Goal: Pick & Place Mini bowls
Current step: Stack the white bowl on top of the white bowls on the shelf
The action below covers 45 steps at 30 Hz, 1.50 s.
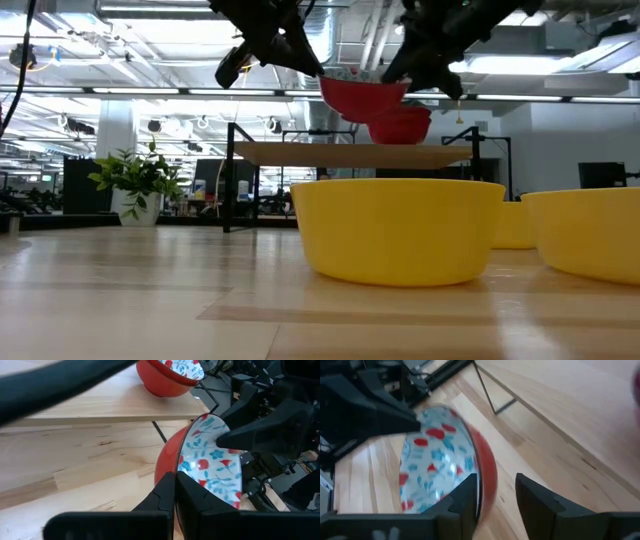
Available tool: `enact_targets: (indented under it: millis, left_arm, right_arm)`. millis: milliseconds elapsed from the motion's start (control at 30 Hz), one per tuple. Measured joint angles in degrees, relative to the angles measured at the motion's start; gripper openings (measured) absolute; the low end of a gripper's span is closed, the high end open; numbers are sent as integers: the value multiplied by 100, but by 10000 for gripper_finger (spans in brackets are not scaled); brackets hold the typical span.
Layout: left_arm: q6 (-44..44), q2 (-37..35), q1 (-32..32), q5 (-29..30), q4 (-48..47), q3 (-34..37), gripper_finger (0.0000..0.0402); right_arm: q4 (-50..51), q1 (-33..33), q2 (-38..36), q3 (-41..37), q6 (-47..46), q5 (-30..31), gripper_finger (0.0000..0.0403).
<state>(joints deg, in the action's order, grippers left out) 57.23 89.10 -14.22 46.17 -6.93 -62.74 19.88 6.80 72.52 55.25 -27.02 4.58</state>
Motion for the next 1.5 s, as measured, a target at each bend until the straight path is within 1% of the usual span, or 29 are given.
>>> enact_targets:
  millis: [100,200,267,533,700,933,1033,1167,1267,1367,1500]
  left_arm:
    - [0,0,-2,-13,57,0,4]
    - [5,0,-3,-26,76,0,4]
    - [16,0,-13,-54,163,-7,3]
    - [-105,-9,-17,-67,258,-20,6]
    - [-158,-19,-15,-31,304,-2,17]
    - [-423,-216,-15,54,339,2,42]
    - [-747,-350,-15,57,334,4,48]
    - [-1207,-488,-15,59,338,2,47]
    - [-1360,-534,-15,57,353,45,45]
    - [-1355,-536,-15,51,342,188,45]
    - [-1339,-531,-53,-202,344,369,47]
  right_arm:
    - [-58,-42,167,3,15,4,85]
    - [-88,-115,289,3,141,34,26]
    - [-26,-144,331,47,277,80,12]
    - [742,-191,388,587,572,530,3]
    - [1163,-187,386,763,613,632,2]
    - [1691,-189,381,924,611,488,1]
    - [2142,-187,381,1244,611,285,1]
    - [2988,-135,379,1870,807,245,1]
    - [3517,77,375,2358,1127,127,1]
    - [3989,460,375,2740,1462,-2,0]
    - [4216,1187,375,3147,1930,-537,0]
